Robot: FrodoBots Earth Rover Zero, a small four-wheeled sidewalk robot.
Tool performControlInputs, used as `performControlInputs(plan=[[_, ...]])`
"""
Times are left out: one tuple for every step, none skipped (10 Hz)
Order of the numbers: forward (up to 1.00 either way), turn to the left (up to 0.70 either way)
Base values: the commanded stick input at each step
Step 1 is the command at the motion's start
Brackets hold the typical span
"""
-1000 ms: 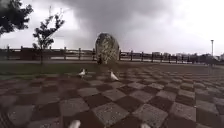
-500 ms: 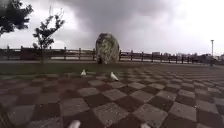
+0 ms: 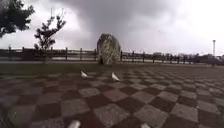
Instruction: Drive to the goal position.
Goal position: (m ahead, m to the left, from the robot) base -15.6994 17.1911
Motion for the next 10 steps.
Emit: performControlInputs(plan=[[0.7, 0.0], [0.7, -0.27], [0.7, -0.27], [0.7, -0.24], [0.7, -0.1], [0.7, 0.0], [0.7, 0.0], [0.7, 0.0], [0.7, 0.0], [0.7, 0.0]])
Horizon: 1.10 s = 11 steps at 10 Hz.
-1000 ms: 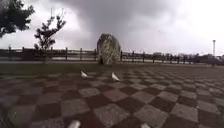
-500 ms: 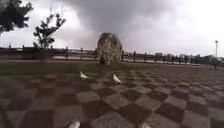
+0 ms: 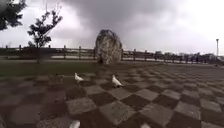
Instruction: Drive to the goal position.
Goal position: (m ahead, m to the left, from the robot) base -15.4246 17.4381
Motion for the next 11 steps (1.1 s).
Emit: performControlInputs(plan=[[0.7, 0.0], [0.7, 0.0], [0.7, 0.0], [0.7, 0.11], [0.7, 0.27], [0.7, 0.27], [0.7, 0.27], [0.7, 0.27], [0.7, 0.27], [0.7, 0.27], [0.7, 0.27]])
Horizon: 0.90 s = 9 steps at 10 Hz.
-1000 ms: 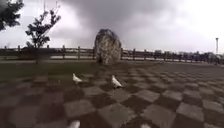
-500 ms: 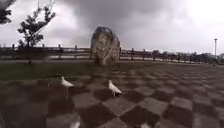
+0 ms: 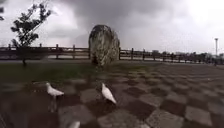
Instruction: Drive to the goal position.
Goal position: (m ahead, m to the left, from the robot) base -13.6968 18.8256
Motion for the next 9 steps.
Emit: performControlInputs(plan=[[0.7, 0.27], [0.7, 0.27], [0.7, 0.27], [0.7, 0.27], [0.7, 0.27], [0.7, 0.27], [0.7, 0.27], [0.7, 0.27], [0.7, 0.27]])
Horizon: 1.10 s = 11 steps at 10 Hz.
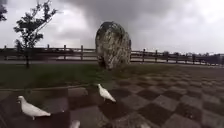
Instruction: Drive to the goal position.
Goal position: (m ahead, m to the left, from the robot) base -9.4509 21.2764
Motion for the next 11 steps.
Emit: performControlInputs(plan=[[0.43, 0.34], [-0.15, 0.35], [-0.7, 0.0], [-0.7, 0.0], [-0.7, 0.0], [-0.7, 0.0], [-0.7, 0.0], [-0.7, 0.0], [-0.7, 0.0], [-0.7, 0.0], [-0.7, 0.0]])
